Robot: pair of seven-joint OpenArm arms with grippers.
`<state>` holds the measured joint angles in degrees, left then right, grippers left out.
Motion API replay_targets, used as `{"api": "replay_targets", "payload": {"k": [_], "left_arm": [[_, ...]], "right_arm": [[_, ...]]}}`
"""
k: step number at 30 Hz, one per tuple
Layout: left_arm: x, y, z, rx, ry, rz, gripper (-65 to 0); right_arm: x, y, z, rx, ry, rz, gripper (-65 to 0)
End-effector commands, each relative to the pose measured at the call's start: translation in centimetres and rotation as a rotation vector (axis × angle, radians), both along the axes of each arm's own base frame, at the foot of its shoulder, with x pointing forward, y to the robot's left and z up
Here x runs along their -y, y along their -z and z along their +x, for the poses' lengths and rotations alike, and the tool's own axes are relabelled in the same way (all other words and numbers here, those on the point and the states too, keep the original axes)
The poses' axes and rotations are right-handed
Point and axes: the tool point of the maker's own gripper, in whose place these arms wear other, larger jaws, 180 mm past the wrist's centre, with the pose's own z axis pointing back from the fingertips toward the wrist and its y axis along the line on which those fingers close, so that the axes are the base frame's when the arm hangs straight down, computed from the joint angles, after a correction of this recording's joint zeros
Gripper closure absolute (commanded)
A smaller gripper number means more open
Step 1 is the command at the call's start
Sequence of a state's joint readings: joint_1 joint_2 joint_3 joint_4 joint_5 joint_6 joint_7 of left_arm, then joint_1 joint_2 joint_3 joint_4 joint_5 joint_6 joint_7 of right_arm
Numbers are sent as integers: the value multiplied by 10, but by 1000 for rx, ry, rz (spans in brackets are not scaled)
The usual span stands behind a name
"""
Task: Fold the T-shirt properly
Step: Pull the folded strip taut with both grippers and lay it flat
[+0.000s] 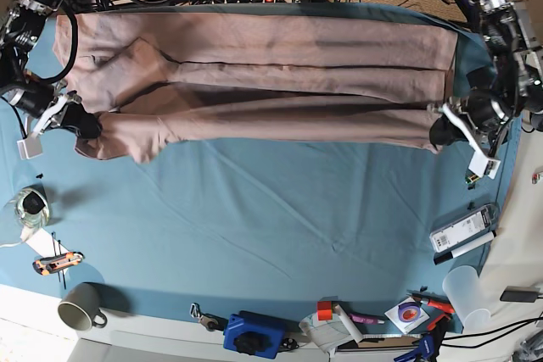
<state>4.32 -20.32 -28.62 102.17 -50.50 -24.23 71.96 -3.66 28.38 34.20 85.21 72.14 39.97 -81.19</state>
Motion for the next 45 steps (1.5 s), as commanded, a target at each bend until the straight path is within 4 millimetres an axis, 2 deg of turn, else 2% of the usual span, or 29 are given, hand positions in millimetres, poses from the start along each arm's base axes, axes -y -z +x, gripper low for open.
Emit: {"api": "replay_targets", "payload": {"k": [1,9,17,23,31,40,45], "left_arm": [[-3,-14,3,41,28,3,0],[-12,-1,-24,-34,53,19,0],[-9,7,-48,-82,73,34,0],[-8,9,-52,-81,95,43,0],[-12,15,-57,-104,89,69,0],[-14,23,-69,-142,86,75,0],[-20,28,-71,-150,71,112,0]], "right_arm": [[5,-19,7,62,3,-2,0],[-5,-12,-7,48,-7,71,0],[-8,12,-39,-47,-6,90,0],[-8,27,-62,-117,-3,96,0],[-11,36,-81,-163,-2,118,0],[-6,36,-88,-160,32,132,0],[-2,44,-93,-176,68,113,0]]}}
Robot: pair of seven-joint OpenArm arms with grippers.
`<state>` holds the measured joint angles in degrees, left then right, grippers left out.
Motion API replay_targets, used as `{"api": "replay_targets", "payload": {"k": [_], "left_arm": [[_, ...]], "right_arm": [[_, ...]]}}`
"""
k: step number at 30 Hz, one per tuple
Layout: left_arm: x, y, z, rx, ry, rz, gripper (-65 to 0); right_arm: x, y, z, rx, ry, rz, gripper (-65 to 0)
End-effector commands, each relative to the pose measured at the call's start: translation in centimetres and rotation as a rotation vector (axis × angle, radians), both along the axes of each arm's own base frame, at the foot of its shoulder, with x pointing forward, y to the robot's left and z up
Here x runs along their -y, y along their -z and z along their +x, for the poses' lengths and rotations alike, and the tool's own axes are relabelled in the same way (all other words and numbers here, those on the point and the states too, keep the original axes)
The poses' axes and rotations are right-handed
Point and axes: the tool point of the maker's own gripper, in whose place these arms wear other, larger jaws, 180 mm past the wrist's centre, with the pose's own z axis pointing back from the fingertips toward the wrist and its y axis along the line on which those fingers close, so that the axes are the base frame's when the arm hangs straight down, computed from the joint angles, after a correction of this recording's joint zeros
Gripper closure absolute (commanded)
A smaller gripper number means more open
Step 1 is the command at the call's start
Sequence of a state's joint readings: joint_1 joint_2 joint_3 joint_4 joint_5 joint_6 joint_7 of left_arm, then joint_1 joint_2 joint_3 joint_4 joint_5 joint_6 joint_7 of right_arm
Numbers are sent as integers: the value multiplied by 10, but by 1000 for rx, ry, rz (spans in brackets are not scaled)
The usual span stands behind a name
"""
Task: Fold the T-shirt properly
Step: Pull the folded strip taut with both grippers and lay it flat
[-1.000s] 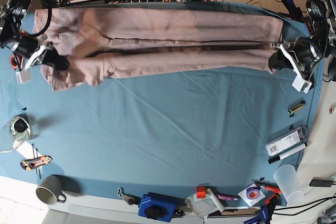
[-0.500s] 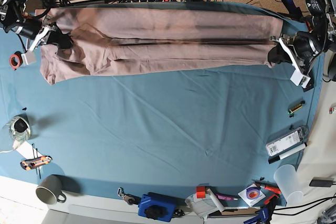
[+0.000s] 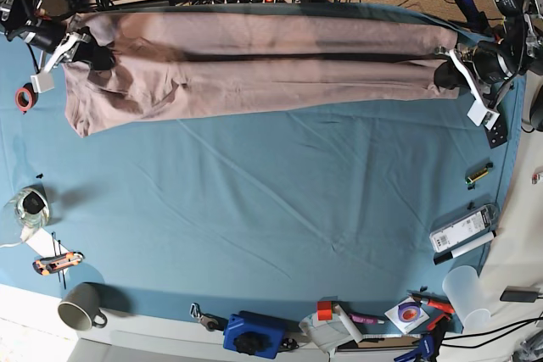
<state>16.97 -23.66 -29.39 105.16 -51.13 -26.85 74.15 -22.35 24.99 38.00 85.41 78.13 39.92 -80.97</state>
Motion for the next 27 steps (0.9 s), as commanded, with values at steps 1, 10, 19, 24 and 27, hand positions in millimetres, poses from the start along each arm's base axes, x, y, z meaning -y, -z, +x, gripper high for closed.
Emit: {"api": "replay_targets", "payload": {"k": [1,10,19,24,27], "left_arm": [[-6,-10,8,41,0,20,0],[-6,-10,8,49,-4,16,-329],[-2,-1,8,79,-44,21,-352],[-9,28,-3,10,-66,120,-352],[-16,40,-9,-23,-80,181,-352]], "right_arm": [[6,-13,8,48,3,-12,0],[6,-14,9,48,3,-12,-130],[7,-14,9,49,2,-14,-186],[7,-14,9,49,2,-14,-186],[7,-14,9,49,2,-14,-186]]}}
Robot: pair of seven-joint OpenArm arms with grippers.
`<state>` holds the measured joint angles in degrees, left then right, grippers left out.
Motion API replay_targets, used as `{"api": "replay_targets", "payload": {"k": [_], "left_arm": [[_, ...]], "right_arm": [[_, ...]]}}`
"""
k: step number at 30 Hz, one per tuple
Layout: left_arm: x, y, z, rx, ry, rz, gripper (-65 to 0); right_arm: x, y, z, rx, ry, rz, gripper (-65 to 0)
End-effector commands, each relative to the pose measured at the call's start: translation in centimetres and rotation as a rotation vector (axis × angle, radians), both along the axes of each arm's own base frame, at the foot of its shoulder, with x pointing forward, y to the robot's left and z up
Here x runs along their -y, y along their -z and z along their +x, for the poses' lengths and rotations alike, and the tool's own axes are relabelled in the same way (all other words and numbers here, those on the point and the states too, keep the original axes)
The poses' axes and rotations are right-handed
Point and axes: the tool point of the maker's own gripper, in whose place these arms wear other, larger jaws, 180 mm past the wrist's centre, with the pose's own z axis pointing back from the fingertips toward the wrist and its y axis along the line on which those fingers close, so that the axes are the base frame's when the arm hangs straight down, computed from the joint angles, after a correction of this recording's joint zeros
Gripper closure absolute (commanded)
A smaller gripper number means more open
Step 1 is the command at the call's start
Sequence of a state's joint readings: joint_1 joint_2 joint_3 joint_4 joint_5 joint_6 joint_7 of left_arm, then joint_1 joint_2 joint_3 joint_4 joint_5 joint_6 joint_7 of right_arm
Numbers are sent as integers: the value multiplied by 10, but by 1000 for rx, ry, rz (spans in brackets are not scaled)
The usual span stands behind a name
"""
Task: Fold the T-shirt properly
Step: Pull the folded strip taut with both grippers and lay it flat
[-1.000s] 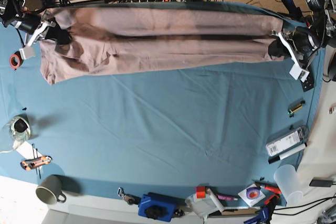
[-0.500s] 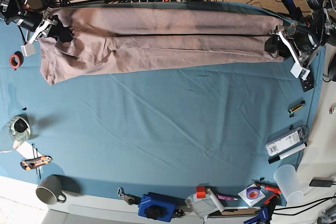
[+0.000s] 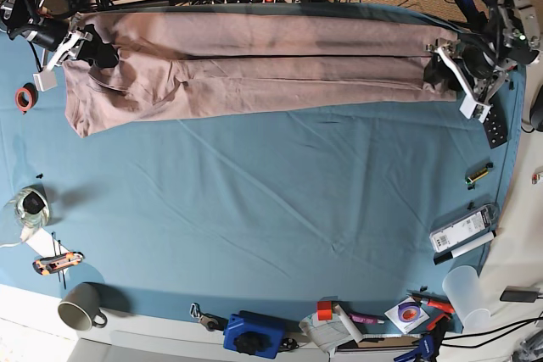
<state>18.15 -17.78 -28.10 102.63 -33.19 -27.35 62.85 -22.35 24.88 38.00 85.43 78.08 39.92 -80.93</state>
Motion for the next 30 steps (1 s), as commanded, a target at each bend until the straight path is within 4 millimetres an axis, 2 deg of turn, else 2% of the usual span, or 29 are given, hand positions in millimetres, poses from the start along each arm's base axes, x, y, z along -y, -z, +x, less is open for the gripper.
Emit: {"api": "replay_targets", "payload": {"k": [1,5,9,12,15,20,27,30], "left_arm": [[-10,9,-11,-61,-5,56,-352],[-4,16,-25,-147,-1,34,-352],[13,17,-44,-257,15,-62,-349],[22,14,-45,-252,33,-114,-336],[32,8,-39,-215,35,-181,-245],[35,-1,-19,-109,-21,-230,-14],[29,-10,0,-27,-54,-229,0],[22,-21,8,-8,-55,-206,0]], "right_arm": [[7,-14,9,48,1,-15,-186],[7,-14,9,49,1,-14,-186],[7,-15,10,53,2,-13,-186],[7,-15,10,53,1,-13,-186],[7,-15,10,53,2,-13,-186],[7,-15,10,53,1,-13,-186],[7,-15,10,53,1,-13,-186],[7,-15,10,53,1,-13,-186]]}}
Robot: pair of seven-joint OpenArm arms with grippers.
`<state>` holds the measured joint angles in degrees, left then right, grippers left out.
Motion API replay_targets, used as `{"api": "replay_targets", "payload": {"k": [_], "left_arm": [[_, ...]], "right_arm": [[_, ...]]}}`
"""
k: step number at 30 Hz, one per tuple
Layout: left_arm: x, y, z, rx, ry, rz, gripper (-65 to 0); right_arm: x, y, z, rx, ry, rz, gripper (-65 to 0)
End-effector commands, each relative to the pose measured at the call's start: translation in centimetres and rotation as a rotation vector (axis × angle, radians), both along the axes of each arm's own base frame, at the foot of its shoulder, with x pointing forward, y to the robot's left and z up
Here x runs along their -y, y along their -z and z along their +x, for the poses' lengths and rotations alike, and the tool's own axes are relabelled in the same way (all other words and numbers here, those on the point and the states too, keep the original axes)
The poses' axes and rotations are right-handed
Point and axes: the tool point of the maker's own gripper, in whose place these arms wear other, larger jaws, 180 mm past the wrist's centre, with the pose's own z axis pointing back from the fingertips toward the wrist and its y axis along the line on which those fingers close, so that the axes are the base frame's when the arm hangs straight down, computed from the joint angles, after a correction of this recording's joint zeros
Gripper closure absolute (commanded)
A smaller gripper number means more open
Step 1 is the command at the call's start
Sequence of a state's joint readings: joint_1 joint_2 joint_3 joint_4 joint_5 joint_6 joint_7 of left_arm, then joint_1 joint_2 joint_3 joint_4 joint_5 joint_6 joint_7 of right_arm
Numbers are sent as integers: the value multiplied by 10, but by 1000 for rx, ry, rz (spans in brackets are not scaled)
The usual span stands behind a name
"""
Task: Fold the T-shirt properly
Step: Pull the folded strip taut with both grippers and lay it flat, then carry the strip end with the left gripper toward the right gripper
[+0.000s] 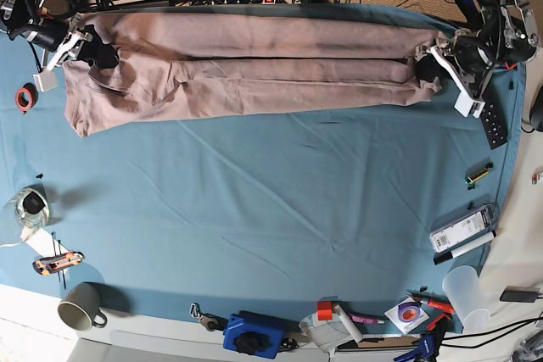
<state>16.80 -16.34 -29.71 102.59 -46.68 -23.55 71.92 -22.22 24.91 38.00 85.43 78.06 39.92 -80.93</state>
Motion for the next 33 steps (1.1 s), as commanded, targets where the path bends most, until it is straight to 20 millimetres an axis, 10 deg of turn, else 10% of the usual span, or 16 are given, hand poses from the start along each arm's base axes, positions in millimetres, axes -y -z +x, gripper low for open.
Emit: {"api": "replay_targets", "payload": {"k": [1,7,33], "left_arm": [[-9,-17,13,61,-12,24,0],[-10,-60,20,220,2,-44,0],[198,-105,16,465,753,-228,0]], "right_arm": [[7,-15,9,51,2,-12,-186],[7,-15,9,51,2,-12,-186],[7,-16,11,56,2,-12,-186]]}}
